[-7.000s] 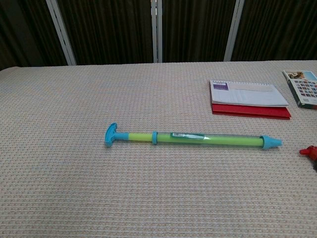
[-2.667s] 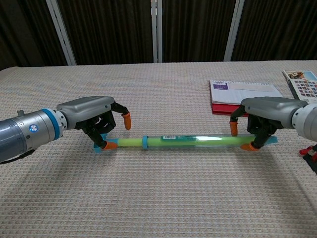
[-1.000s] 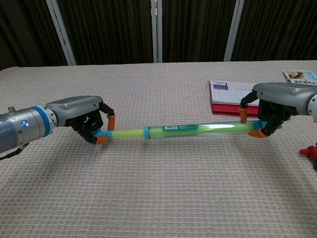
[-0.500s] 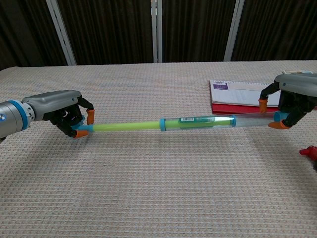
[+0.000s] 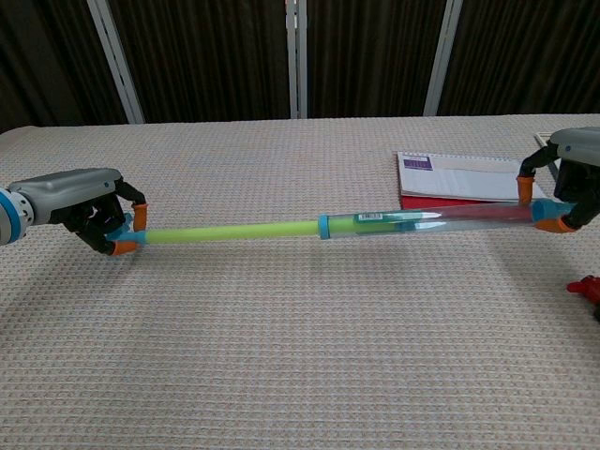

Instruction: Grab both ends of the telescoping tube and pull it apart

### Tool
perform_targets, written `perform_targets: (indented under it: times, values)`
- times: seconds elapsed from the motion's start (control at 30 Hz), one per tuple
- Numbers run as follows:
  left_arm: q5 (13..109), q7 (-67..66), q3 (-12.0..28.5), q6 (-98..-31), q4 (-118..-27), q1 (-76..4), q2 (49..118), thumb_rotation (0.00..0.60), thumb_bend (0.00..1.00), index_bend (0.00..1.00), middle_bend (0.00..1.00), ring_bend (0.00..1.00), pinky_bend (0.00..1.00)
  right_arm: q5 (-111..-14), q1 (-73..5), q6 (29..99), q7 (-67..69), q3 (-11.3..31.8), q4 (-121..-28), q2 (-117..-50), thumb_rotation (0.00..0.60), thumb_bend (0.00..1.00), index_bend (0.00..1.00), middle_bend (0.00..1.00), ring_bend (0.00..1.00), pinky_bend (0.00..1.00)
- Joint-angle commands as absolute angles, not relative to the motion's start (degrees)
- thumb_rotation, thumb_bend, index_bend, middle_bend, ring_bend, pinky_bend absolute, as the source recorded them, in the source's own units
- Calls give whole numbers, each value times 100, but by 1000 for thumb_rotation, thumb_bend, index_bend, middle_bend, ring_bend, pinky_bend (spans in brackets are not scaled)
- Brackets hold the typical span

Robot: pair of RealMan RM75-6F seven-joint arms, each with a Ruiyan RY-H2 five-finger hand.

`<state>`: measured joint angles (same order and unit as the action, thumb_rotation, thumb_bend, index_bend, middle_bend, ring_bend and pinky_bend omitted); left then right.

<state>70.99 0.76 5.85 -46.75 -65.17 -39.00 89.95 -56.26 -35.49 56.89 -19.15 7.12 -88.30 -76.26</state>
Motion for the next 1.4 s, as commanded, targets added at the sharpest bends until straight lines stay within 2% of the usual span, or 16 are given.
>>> perform_targets:
  times: [0.03,1.13,1.17,1.2,1.23,1.27,1.3,1.33,1.4]
  values:
    - [7112,133,581,-4674,-6472,-3878,8978,600,519,695,865,815,1000,-5632,-3531,5683,-1880,720,-8803,-7614,600,378,607,1000,1000,1000]
    - [7241,750,540,-4616,-5913,-3665,8863,600,504,678,865,815,1000,-5618,-3285,5597,-1518,786,-8368,-7437,600,377,599,1000,1000,1000]
    - [7255,768,536,-4613,-5900,-3664,8866,600,423,621,865,815,1000,-5617,-3282,5584,-1514,785,-8362,-7437,600,372,570,1000,1000,1000]
    - [7274,793,532,-4613,-5893,-3664,8869,600,276,500,865,815,1000,-5623,-3277,5571,-1504,781,-8360,-7437,600,327,473,1000,1000,1000]
    - [7291,816,528,-4614,-5893,-3662,8869,600,175,386,865,815,999,-5635,-3274,5560,-1483,780,-8361,-7437,600,246,337,1000,1000,1000]
    - [7312,854,523,-4617,-5880,-3658,8871,600,49,207,864,815,998,-5675,-3267,5529,-1412,779,-8373,-7433,600,134,171,1000,1000,1000]
    - [7331,875,517,-4623,-5869,-3654,8873,600,4,92,863,815,997,-5697,-3259,5499,-1354,777,-8378,-7427,600,67,82,1000,1000,1000]
    - [7364,914,507,-4632,-5855,-3650,8873,600,0,24,860,815,997,-5726,-3251,5460,-1284,774,-8378,-7416,600,6,9,1000,1000,1000]
    - [7419,1018,506,-4676,-5854,-3635,8869,600,0,0,851,815,997,-5787,-3238,5443,-1212,771,-8366,-7405,600,0,0,1000,1000,1000]
